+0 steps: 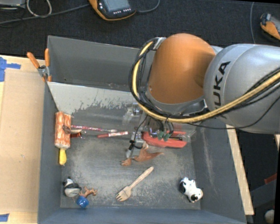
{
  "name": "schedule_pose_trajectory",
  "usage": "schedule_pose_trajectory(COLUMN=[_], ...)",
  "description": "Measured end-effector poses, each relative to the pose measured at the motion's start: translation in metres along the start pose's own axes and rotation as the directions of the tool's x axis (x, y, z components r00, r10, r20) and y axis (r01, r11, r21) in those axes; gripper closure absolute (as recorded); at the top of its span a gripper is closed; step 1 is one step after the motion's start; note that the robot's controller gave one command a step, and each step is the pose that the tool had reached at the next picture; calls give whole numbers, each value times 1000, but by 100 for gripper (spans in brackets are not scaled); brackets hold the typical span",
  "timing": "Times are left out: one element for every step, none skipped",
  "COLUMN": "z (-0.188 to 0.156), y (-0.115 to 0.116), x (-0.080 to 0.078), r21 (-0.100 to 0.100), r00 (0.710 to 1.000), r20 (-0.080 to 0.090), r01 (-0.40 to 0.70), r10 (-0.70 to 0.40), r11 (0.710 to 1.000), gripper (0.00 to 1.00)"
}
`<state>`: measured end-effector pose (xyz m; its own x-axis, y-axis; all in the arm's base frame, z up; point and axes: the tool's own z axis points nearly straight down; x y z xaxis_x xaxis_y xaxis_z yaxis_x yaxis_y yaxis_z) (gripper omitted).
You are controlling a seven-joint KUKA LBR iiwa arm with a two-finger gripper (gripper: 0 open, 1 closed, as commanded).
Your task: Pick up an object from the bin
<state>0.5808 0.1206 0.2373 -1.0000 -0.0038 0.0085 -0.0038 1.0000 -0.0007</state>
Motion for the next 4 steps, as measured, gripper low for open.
schedule_pose_trajectory(z=[-5, 37, 90, 124], y=[-1, -37, -99, -107], x=[-1, 20, 6, 22], r21=[-1, -1, -1, -1], r00=[1000, 986, 989, 948], r20=[8, 12, 12, 4], r01=[-3, 169, 146, 320], r10=[3, -169, -146, -320], r11=[1000, 986, 989, 948], gripper=[0, 0, 0, 0])
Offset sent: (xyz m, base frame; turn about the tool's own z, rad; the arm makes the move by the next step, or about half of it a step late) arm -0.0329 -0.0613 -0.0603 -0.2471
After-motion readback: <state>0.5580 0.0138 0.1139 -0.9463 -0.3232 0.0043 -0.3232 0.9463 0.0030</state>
